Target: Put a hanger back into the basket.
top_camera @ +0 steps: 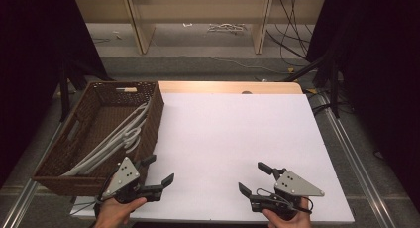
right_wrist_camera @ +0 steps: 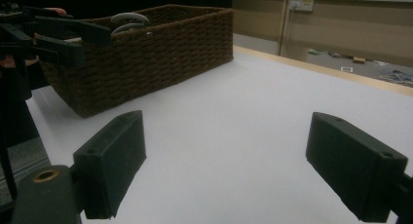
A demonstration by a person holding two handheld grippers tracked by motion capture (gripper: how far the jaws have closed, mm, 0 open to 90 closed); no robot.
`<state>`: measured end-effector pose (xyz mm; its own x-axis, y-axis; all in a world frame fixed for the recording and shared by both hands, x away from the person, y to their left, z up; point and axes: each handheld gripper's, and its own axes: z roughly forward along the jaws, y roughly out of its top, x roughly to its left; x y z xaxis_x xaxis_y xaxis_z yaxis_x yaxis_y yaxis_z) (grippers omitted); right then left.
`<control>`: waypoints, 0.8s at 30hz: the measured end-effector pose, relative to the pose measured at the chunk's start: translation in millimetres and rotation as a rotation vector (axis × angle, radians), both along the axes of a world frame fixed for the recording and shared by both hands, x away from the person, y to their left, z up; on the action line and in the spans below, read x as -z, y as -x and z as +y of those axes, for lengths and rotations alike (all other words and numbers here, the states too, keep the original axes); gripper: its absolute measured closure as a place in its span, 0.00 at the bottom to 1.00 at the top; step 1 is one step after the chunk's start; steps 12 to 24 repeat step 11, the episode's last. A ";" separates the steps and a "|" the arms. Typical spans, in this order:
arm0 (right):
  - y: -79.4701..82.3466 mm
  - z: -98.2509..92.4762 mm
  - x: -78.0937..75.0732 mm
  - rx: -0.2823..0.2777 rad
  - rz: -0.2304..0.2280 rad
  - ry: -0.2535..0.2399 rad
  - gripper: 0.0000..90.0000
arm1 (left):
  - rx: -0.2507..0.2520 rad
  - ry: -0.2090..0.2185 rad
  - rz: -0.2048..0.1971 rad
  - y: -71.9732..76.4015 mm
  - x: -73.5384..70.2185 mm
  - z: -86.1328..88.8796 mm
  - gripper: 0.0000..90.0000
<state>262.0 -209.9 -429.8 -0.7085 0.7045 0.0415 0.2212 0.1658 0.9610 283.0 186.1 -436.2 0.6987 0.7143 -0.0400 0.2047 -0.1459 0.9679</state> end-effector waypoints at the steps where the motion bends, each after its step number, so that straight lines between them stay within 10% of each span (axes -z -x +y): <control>1: -0.1 0.0 0.0 0.001 0.000 0.000 0.17 | -0.005 -0.009 0.004 0.5 -0.5 0.4 0.18; 24: -1.3 -1.6 -1.0 -0.001 -0.003 -0.008 0.17 | -0.014 0.005 0.001 0.7 -1.1 0.4 0.18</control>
